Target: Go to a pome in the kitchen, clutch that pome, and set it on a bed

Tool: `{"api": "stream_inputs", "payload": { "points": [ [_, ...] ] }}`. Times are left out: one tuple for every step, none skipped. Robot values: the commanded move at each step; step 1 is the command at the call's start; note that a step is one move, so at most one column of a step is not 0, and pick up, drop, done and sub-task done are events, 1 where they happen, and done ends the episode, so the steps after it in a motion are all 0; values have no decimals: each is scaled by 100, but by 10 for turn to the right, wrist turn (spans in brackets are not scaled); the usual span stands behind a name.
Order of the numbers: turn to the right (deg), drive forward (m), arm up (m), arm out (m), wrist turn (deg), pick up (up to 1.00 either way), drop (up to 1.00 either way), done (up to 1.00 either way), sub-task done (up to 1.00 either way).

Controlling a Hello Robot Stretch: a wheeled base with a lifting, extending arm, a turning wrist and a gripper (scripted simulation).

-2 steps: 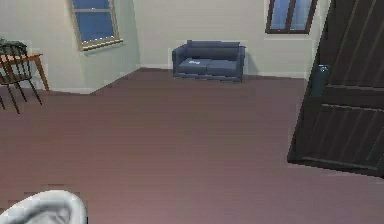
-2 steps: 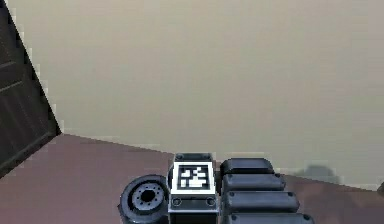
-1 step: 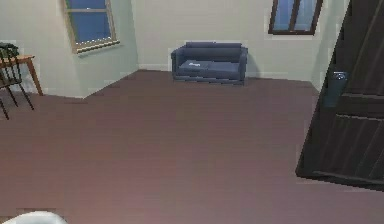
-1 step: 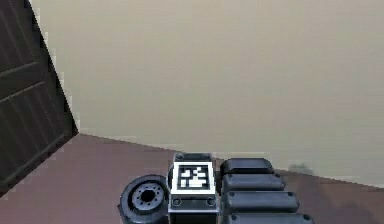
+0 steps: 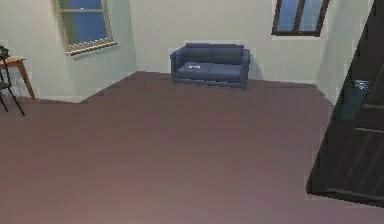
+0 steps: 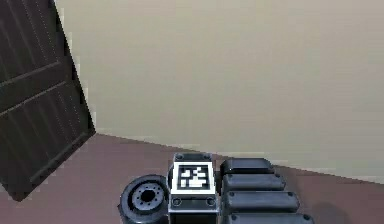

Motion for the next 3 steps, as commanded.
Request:
{"api": "stream_inputs", "payload": {
  "points": [
    [180, 0, 0, 0, 0, 0, 0, 0, 0],
    [0, 100, 0, 0, 0, 0, 0, 0, 0],
    [0, 95, 0, 0, 0, 0, 0, 0, 0]
  ]
}}
